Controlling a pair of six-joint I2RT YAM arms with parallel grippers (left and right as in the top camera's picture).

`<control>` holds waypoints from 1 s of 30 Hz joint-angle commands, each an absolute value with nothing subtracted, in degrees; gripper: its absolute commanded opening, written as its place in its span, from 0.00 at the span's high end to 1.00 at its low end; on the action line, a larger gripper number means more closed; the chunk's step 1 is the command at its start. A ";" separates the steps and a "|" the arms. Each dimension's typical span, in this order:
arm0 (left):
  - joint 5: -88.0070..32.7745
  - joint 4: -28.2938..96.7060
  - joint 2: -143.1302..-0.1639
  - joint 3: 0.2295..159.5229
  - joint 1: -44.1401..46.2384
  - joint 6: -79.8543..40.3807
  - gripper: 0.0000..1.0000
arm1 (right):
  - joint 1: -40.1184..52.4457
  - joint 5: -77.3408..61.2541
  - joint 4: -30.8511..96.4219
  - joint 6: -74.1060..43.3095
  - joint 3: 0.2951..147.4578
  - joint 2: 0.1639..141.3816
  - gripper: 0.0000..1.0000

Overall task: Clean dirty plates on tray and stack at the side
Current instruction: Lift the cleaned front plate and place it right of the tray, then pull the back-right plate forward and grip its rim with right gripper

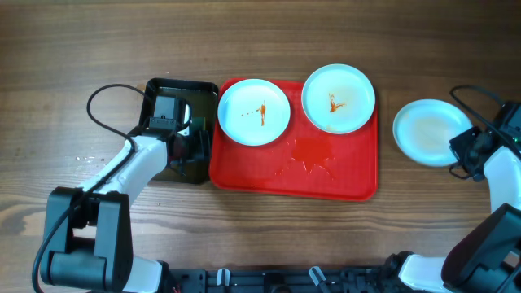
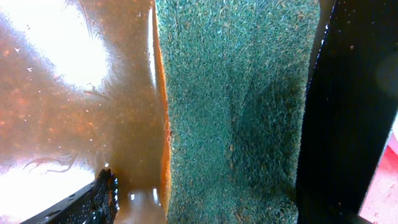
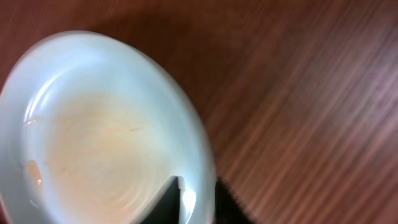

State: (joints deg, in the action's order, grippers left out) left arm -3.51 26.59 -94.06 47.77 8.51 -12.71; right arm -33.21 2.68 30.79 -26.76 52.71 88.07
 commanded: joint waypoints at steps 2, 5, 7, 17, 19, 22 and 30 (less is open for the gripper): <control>-3.57 26.41 -93.34 48.34 8.43 -12.64 0.19 | -33.39 -18.22 26.57 -23.90 52.95 85.84 0.55; -3.60 26.41 -93.34 48.34 8.43 -12.64 0.19 | -31.77 -33.80 25.21 -20.47 52.95 84.01 0.52; -3.60 26.41 -93.34 48.34 8.43 -12.64 0.20 | -28.25 -37.32 26.89 -17.72 52.93 83.99 0.50; -3.60 26.44 -93.34 48.34 8.43 -12.64 0.19 | -3.33 -12.88 29.54 -27.66 52.90 89.30 0.39; -3.60 26.41 -93.34 48.34 8.43 -12.64 0.19 | -1.91 -12.45 27.86 -30.37 52.90 91.83 0.41; -3.60 26.39 -93.34 48.34 8.43 -12.64 0.19 | -0.95 -12.93 25.89 -35.05 52.90 97.21 0.42; -3.57 26.39 -93.34 48.34 8.43 -12.64 0.19 | -0.75 -18.28 26.00 -31.16 52.90 102.50 0.96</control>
State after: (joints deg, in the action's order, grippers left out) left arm -3.51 26.57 -94.06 47.77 8.51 -12.71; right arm -1.28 -17.34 23.14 -33.87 53.01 101.32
